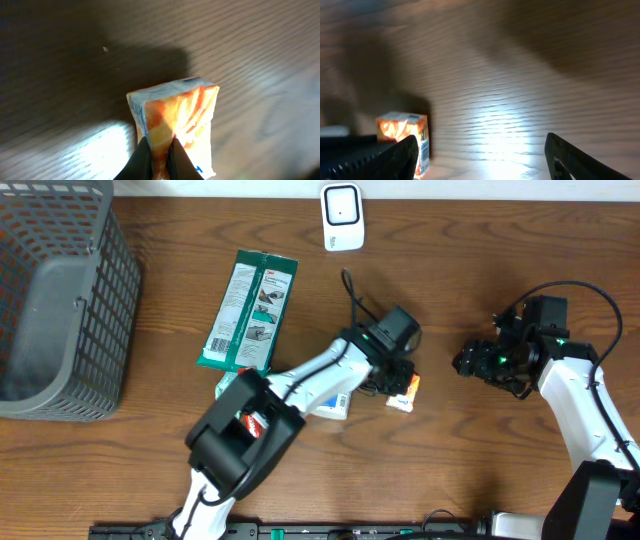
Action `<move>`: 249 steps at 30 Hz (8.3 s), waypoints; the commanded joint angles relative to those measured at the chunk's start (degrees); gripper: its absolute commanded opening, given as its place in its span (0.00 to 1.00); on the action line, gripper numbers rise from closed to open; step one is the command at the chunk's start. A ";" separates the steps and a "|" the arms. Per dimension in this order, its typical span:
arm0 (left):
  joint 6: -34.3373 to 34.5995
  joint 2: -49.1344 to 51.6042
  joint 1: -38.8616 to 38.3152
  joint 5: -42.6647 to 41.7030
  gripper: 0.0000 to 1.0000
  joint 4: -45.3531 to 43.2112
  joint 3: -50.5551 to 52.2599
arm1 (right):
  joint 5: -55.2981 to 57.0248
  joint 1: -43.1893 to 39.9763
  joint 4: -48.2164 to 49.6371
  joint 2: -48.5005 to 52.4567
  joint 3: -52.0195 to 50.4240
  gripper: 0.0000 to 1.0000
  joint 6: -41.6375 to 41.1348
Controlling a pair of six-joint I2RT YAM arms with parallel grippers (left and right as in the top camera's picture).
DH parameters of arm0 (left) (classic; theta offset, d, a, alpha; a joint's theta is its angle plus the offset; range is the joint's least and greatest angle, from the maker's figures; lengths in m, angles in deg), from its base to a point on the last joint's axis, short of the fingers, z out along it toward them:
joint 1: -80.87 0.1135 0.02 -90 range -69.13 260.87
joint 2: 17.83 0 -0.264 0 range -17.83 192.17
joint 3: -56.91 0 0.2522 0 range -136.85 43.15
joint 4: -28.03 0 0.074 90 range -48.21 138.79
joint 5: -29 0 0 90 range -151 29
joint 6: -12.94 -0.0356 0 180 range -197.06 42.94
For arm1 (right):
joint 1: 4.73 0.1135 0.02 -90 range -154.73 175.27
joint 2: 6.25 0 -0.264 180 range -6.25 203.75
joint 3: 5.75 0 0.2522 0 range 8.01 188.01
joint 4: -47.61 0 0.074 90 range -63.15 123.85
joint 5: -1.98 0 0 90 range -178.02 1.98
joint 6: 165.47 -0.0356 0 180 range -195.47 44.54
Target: Scan the item barcode
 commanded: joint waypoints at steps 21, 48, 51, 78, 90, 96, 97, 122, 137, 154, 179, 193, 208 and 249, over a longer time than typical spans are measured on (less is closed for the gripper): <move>-3.52 -17.07 17.42 -41.27 0.07 1.38 0.11 | -72.39 -5.11 3.39 -0.83 -0.35 0.77 20.85; -3.52 -17.07 16.57 -40.57 0.07 1.33 0.11 | -72.35 1.62 10.45 -0.85 -0.35 0.36 17.00; -3.52 -17.07 16.57 -40.57 0.07 1.33 0.11 | -71.17 1.62 10.47 -0.85 -0.35 0.32 17.00; -5.73 -17.07 16.81 -10.12 0.52 5.29 0.11 | -44.83 3.98 11.04 -0.85 -0.35 0.15 6.69; -5.66 -17.07 16.81 16.50 0.52 18.01 0.11 | 19.43 24.44 -13.51 -0.52 17.64 0.15 -9.60; -5.66 -17.07 17.11 19.21 0.52 20.50 0.11 | 22.08 28.44 -16.68 2.25 17.73 0.17 -10.03; -5.66 -17.07 17.11 19.21 0.52 20.50 0.11 | 22.08 28.37 -16.50 3.06 17.38 0.17 -10.03; -5.66 -17.07 17.11 19.21 0.52 20.52 0.11 | 16.20 28.33 -9.64 18.10 16.76 0.72 -6.97; -5.66 -17.07 17.09 19.21 0.52 20.52 0.11 | 16.70 28.33 -9.55 18.10 16.02 0.63 -9.84; -5.66 -17.07 17.09 19.21 0.52 20.50 0.11 | 27.76 34.36 -7.34 18.10 14.14 0.54 -15.67; -5.68 -17.07 17.11 19.21 0.52 20.52 0.11 | 37.18 38.75 0.70 17.20 7.82 0.01 -20.24; -5.68 -17.07 17.11 19.21 0.52 21.29 0.11 | -5.01 24.48 -2.86 0.17 10.21 0.01 -6.23; -5.66 -17.07 17.11 19.21 0.52 21.29 0.11 | -47.10 1.84 21.79 1.38 -12.22 0.01 5.22; -5.64 -17.07 17.11 19.21 0.52 21.09 0.11 | -46.31 0.28 40.44 11.61 -22.91 0.55 -0.09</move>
